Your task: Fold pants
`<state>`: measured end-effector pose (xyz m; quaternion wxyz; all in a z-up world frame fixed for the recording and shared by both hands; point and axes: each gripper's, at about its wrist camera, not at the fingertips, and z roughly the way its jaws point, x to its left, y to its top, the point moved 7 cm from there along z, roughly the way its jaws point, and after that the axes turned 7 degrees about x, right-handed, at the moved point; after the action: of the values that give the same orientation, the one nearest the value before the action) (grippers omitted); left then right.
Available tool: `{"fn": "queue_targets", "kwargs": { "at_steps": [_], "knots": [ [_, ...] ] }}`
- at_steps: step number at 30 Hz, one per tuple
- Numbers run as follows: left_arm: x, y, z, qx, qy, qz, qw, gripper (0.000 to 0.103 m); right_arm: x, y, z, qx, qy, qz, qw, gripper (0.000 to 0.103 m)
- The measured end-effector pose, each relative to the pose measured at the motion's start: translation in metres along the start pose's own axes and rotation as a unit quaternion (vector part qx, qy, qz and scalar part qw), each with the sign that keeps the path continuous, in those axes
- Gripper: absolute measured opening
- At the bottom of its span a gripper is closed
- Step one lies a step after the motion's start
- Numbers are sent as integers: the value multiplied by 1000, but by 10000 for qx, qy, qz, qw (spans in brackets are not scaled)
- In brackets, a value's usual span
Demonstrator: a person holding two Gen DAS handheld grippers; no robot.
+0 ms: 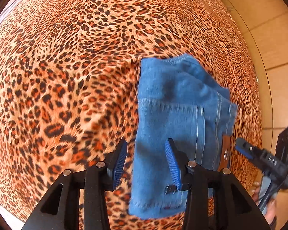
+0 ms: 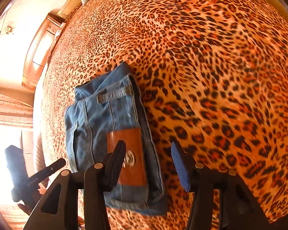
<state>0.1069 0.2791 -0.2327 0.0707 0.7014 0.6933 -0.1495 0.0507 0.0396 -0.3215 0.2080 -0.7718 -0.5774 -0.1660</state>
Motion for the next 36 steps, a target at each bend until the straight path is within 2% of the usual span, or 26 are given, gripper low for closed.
{"fn": "queue_targets", "kwargs": {
  "at_steps": [5, 9, 11, 13, 16, 18, 20, 22, 26, 29, 30, 32, 34, 35, 36],
  "knots": [
    [-11, 12, 0, -290, 466, -1, 9985, 47, 11, 19, 15, 68, 186, 76, 9998, 52],
    [-23, 18, 7, -275, 524, 16, 9982, 52, 24, 28, 28, 173, 81, -92, 9998, 55],
    [-15, 16, 8, -221, 562, 0, 9982, 55, 25, 30, 35, 243, 149, -105, 9995, 60],
    [-14, 22, 16, -174, 606, -29, 9980, 62, 27, 31, 52, 477, 130, -94, 9987, 69],
    [-6, 27, 22, -137, 643, -115, 9978, 76, 43, 35, 62, 414, 196, -272, 9986, 79],
    [-3, 30, 30, -92, 657, -158, 9977, 83, 47, 34, 66, 417, 105, -424, 9982, 82],
    [1, 30, 36, -2, 574, -186, 9982, 87, 57, 32, 73, 477, 126, -579, 9971, 95],
    [10, 32, 45, 66, 471, -299, 9984, 93, 64, 28, 81, 594, 124, -639, 9961, 103],
    [12, 36, 53, 127, 251, -348, 9990, 101, 75, 27, 90, 614, -175, -801, 9947, 103],
    [10, 36, 55, 134, 313, -261, 9991, 101, 81, 25, 92, 602, -145, -853, 9944, 103],
    [9, 37, 54, 183, 236, -249, 9992, 96, 81, 26, 89, 634, -119, -800, 9947, 103],
    [3, 41, 53, 288, -231, -328, 9988, 92, 78, 31, 71, 287, 54, -596, 9978, 101],
    [1, 47, 57, 445, -711, -646, 9944, 93, 76, 40, 63, 129, 349, -479, 9982, 103],
    [1, 49, 64, 589, -801, -778, 9920, 93, 77, 42, 69, 344, 514, -414, 9972, 102],
    [1, 51, 69, 662, -747, -797, 9918, 93, 77, 43, 75, 510, 492, -389, 9967, 101]
  ]
}}
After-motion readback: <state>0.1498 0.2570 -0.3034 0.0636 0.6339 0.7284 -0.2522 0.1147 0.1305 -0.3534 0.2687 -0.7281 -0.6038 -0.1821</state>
